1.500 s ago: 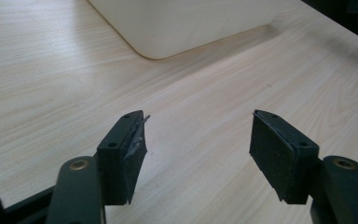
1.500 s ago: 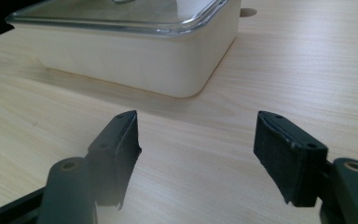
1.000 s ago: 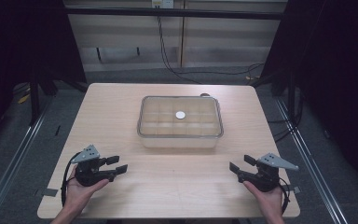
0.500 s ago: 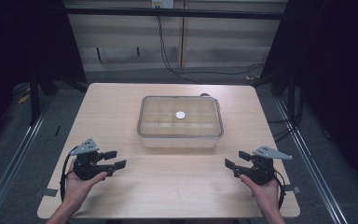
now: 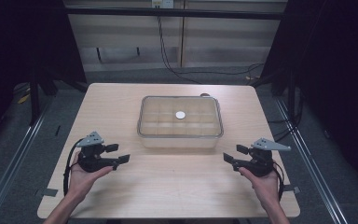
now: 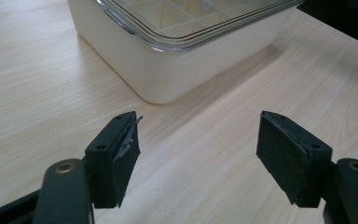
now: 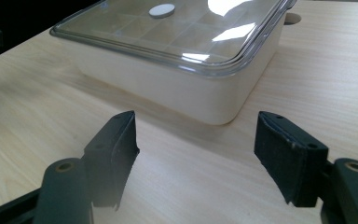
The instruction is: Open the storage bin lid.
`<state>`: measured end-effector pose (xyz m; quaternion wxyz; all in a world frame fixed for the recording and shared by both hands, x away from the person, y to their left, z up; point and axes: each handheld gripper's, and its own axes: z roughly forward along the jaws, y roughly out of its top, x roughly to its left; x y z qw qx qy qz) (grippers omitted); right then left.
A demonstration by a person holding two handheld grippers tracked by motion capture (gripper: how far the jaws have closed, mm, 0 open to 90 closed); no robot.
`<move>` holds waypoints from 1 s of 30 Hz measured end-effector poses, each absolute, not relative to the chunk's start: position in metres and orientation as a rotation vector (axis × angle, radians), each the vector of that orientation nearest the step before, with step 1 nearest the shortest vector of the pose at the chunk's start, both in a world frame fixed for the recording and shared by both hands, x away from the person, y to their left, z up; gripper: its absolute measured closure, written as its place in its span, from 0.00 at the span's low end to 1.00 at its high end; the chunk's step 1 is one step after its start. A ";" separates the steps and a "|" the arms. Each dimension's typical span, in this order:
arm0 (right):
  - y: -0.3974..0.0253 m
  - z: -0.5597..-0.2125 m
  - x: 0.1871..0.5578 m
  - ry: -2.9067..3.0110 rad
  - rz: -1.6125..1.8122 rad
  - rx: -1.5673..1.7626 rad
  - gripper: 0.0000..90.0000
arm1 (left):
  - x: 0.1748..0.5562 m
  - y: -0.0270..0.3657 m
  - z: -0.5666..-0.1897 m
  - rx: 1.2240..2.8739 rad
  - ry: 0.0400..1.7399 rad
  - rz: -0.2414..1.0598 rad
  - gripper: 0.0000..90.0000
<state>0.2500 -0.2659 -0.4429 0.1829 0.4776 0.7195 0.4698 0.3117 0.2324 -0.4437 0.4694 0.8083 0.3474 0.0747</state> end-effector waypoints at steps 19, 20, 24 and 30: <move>-0.265 -0.427 0.280 2.103 1.356 1.368 0.34 | 0.331 0.221 -0.427 2.000 0.842 0.210 0.27; -0.265 -0.427 0.281 2.107 1.358 1.364 0.34 | 0.333 0.221 -0.427 1.993 0.848 0.233 0.27; -0.264 -0.424 0.290 2.112 1.345 1.360 0.34 | 0.343 0.219 -0.428 1.978 0.899 0.251 0.27; -0.265 -0.421 0.302 2.109 1.334 1.366 0.35 | 0.349 0.219 -0.419 1.940 0.886 0.239 0.35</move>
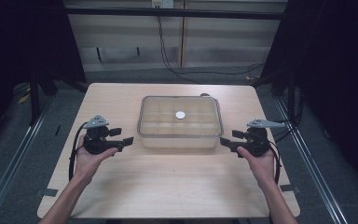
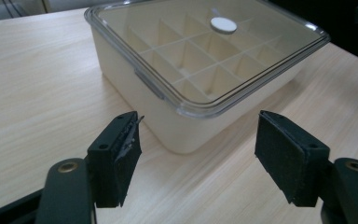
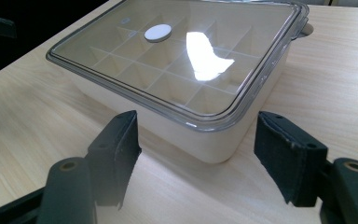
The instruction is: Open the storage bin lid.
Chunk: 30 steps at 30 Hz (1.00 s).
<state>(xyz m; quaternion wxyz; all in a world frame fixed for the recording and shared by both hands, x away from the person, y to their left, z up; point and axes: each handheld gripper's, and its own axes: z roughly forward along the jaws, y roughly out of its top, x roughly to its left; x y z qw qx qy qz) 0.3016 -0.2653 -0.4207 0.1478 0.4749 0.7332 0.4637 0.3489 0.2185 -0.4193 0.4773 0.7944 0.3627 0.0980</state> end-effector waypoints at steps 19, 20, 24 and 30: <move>-0.253 -0.405 0.352 2.128 1.300 1.354 0.34 | 0.388 0.212 -0.410 1.919 0.883 0.238 0.53; -0.253 -0.405 0.355 2.129 1.299 1.354 0.33 | 0.391 0.212 -0.410 1.921 0.883 0.231 0.54; -0.254 -0.407 0.366 2.124 1.281 1.369 0.33 | 0.401 0.208 -0.413 1.951 0.877 0.224 0.53; -0.256 -0.409 0.382 2.127 1.271 1.396 0.33 | 0.415 0.203 -0.416 1.954 0.869 0.200 0.46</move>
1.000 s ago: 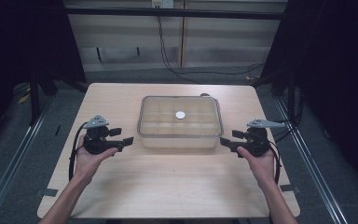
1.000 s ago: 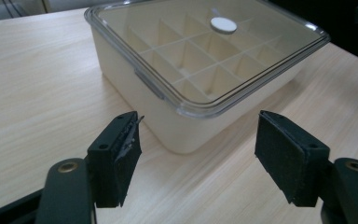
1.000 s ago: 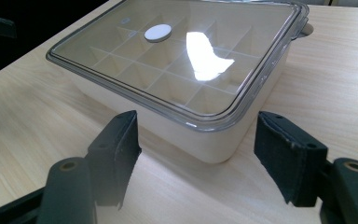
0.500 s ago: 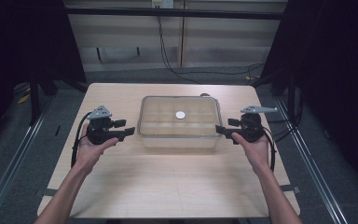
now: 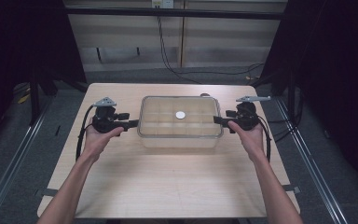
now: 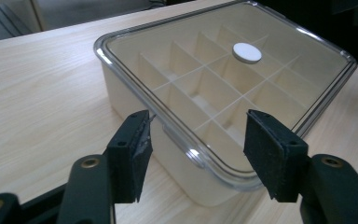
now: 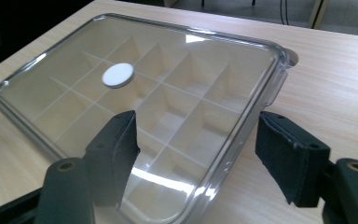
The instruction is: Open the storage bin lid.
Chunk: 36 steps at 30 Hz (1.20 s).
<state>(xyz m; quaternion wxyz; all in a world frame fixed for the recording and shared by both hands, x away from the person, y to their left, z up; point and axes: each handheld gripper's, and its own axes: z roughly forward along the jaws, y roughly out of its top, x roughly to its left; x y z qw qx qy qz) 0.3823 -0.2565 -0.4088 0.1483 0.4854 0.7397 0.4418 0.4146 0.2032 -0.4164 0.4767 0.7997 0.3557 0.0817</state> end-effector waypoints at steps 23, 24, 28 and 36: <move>-0.253 -0.431 0.428 2.171 1.182 1.477 0.23 | 0.437 0.185 -0.434 1.961 0.922 0.143 0.27; -0.253 -0.431 0.428 2.162 1.183 1.483 0.24 | 0.437 0.185 -0.434 1.958 0.927 0.142 0.26; -0.256 -0.436 0.431 2.167 1.180 1.509 0.26 | 0.437 0.185 -0.434 1.951 0.927 0.146 0.24; -0.252 -0.439 0.434 2.172 1.189 1.517 0.25 | 0.439 0.182 -0.440 1.966 0.939 0.124 0.24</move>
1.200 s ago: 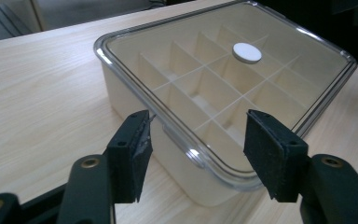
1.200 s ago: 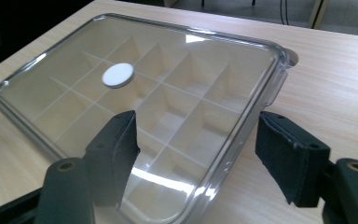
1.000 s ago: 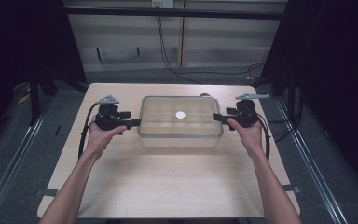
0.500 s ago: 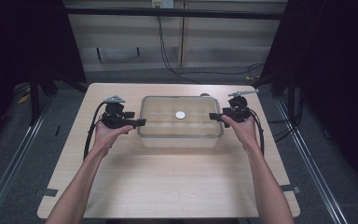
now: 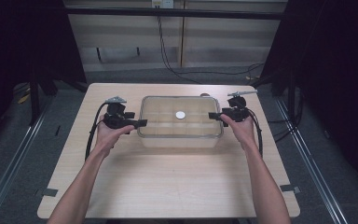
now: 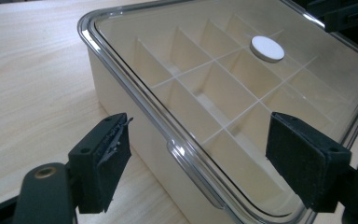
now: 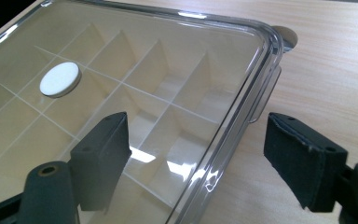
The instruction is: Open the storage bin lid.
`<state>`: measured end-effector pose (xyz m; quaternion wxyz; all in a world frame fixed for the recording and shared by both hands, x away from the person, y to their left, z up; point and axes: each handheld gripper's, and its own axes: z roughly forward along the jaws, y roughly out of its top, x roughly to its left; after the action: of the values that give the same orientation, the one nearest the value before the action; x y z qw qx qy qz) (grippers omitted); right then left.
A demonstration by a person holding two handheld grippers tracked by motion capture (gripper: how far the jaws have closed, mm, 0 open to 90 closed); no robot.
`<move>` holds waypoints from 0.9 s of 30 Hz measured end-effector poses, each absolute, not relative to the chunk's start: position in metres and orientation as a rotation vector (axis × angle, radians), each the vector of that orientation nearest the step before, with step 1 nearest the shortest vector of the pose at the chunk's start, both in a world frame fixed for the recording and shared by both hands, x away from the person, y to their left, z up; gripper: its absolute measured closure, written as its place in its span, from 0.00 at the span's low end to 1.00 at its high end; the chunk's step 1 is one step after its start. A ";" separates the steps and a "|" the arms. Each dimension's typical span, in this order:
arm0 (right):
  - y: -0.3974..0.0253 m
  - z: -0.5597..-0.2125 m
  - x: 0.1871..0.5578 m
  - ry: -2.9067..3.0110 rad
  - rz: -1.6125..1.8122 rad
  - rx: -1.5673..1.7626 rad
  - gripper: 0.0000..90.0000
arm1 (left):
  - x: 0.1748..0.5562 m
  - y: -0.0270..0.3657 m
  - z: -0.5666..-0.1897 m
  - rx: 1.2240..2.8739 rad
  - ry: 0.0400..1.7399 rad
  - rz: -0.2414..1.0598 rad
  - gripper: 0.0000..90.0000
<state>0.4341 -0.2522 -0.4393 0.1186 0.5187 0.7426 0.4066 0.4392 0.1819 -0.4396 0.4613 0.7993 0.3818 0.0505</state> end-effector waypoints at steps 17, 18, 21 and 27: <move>-0.246 -0.445 0.449 2.184 1.177 1.551 0.21 | 0.442 0.174 -0.451 2.003 0.944 0.092 0.25; -0.246 -0.445 0.450 2.182 1.185 1.550 0.23 | 0.442 0.174 -0.451 2.003 0.944 0.092 0.24; -0.243 -0.450 0.453 2.176 1.186 1.546 0.20 | 0.443 0.173 -0.451 2.008 0.941 0.088 0.24; -0.238 -0.455 0.457 2.153 1.218 1.571 0.16 | 0.445 0.168 -0.452 2.019 0.927 0.078 0.23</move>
<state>0.4572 -0.2384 -0.4549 0.1055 0.5330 0.7307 0.4134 0.4454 0.1681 -0.4515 0.4435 0.8140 0.3738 0.0315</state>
